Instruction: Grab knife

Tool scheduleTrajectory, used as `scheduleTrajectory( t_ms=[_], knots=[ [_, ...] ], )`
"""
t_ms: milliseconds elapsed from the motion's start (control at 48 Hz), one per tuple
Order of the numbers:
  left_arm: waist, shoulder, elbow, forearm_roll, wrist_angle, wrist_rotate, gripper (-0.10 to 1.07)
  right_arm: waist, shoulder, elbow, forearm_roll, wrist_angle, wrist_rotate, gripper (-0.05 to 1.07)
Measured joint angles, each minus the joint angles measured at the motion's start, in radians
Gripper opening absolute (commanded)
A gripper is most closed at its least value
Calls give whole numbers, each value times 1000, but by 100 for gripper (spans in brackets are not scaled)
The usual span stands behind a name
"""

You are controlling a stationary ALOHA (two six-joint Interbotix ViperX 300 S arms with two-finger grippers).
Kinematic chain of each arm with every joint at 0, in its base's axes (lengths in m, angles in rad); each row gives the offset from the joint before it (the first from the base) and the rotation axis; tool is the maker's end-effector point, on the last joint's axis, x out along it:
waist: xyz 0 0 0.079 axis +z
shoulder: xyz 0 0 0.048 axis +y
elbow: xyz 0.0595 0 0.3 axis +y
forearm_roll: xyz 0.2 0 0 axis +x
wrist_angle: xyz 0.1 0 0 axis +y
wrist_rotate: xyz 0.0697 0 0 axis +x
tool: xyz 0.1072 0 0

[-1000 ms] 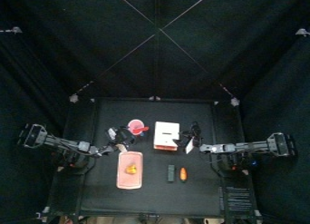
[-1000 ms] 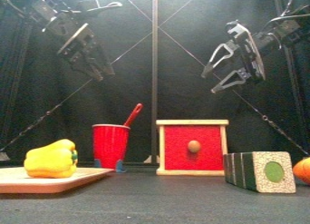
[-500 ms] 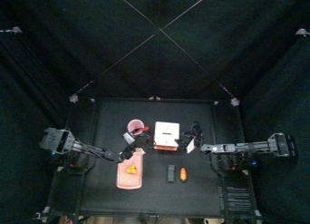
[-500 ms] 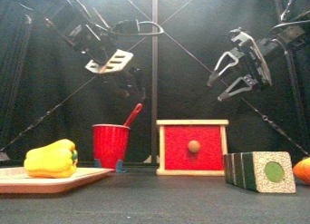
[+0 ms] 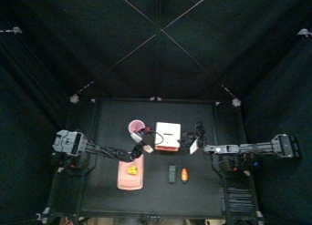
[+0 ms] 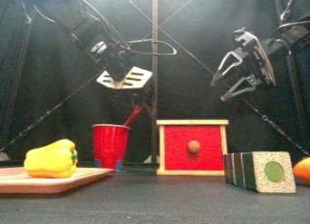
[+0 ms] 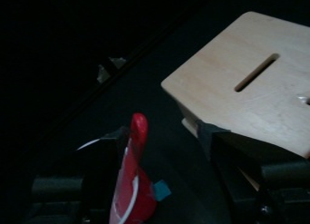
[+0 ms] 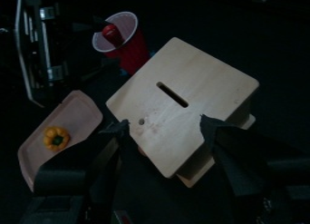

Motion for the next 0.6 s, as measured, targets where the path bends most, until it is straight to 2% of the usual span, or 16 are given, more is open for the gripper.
scheduleTrajectory(
  t_ms=[312,604],
  knots=[
    [21,8,0,3,0,-17,75,2,0,0,0,0,0,95],
    [29,8,3,-6,44,-20,70,0,0,0,0,0,2,95]
  ],
)
